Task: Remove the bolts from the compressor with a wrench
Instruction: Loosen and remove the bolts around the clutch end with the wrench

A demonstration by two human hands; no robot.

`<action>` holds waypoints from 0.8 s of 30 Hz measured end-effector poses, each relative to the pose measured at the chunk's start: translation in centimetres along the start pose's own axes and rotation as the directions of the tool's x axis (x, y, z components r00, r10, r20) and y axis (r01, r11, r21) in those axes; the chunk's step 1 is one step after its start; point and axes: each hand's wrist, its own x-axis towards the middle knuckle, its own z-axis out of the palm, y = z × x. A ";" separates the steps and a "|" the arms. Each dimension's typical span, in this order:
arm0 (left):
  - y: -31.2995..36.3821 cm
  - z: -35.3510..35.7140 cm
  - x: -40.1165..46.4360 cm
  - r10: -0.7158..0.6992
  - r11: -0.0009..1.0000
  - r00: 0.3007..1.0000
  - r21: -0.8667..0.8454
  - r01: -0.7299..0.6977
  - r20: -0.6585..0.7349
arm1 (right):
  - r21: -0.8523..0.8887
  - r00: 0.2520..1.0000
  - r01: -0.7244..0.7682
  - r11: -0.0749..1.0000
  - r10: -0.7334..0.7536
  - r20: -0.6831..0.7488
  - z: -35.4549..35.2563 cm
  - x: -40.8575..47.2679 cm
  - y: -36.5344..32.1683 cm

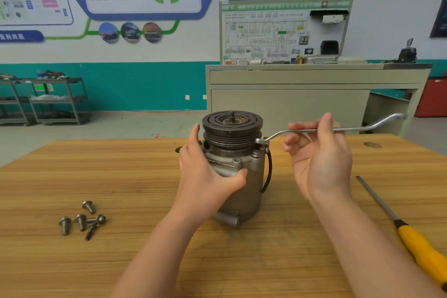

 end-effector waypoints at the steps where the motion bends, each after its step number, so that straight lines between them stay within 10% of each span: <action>1: 0.0 -0.1 0.0 -0.007 1.000 1.000 0.001 0.007 0.002 | -0.116 0.991 0.133 0.984 -0.128 0.047 0.3 -0.5 -0.1; 5: 0.3 -0.2 0.0 -0.014 1.000 1.000 0.028 0.014 -0.012 | -0.370 0.848 0.523 0.768 -0.425 0.317 0.7 -2.5 0.5; 14: 1.7 1.0 -1.1 -0.014 0.981 0.979 0.189 0.054 -0.203 | -0.443 0.659 0.752 0.488 -0.531 0.533 0.4 -3.7 3.1; 17: 1.6 1.1 -1.0 -0.011 0.987 0.982 0.156 0.041 -0.186 | -0.351 0.815 0.579 0.735 -0.508 0.280 0.6 -3.2 2.9; 20: 1.3 1.0 -0.7 -0.011 0.992 0.989 0.125 0.030 -0.149 | -0.113 0.996 0.057 0.992 -0.065 -0.066 0.1 -0.6 1.5; 22: 0.8 0.5 -0.5 -0.009 0.995 0.995 0.099 0.018 -0.096 | 0.121 0.965 -0.248 0.961 0.256 -0.059 -0.5 0.9 0.4; 24: 0.3 0.0 0.0 -0.006 0.998 0.999 0.064 0.008 -0.039 | 0.171 0.973 -0.226 0.959 0.230 -0.009 -0.6 1.4 -0.5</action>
